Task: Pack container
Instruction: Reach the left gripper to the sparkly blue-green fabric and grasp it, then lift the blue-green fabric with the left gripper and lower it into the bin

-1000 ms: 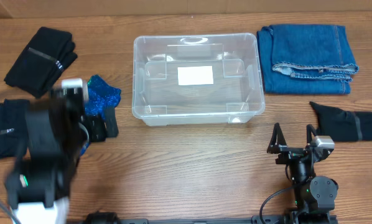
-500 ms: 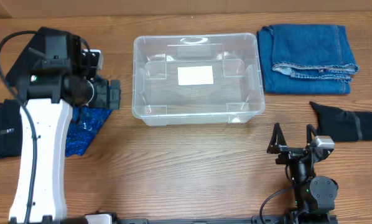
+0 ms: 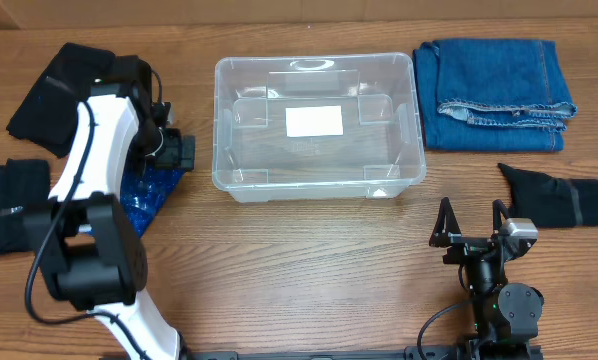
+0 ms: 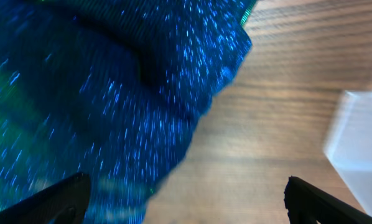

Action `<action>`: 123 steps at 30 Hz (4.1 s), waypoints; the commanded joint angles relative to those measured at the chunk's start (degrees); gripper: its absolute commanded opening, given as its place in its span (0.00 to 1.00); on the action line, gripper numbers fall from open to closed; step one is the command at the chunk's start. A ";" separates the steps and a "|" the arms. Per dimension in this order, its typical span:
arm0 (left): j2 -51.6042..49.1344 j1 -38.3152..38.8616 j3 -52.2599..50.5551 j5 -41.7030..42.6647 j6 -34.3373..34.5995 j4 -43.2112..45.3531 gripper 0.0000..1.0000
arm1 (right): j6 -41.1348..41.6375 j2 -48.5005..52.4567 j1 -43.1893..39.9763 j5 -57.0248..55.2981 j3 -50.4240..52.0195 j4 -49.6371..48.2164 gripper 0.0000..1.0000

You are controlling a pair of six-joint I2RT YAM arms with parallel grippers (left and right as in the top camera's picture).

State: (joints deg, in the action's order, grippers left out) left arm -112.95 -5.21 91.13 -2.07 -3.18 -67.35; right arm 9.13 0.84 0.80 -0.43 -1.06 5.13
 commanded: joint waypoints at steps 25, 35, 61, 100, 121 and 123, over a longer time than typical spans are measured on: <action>-9.64 4.09 0.55 -13.57 -9.49 13.99 0.94 | -0.13 -0.68 0.11 -0.37 0.61 -0.31 1.00; -9.75 4.04 -1.88 -13.29 -6.84 16.72 0.89 | -0.13 -0.68 0.11 -0.37 0.61 -0.31 1.00; -9.73 4.37 3.82 -6.84 0.00 9.16 0.04 | -0.13 -0.68 0.11 -0.37 0.61 -0.31 1.00; -8.74 9.94 67.19 -4.28 -13.27 -18.32 0.04 | -0.13 -0.68 0.11 -0.37 0.61 -0.31 1.00; -8.76 28.94 77.61 -6.69 -24.74 -12.76 0.04 | -0.13 -0.68 0.11 -0.37 0.61 -0.31 1.00; -8.76 29.68 76.65 -6.71 -28.39 -12.94 0.04 | -0.13 -0.68 0.11 -0.37 0.61 -0.31 1.00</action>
State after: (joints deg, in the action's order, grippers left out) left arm -122.80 23.46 167.52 -7.97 -24.88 -80.97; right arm 9.15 0.84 0.80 -0.43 -1.06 5.17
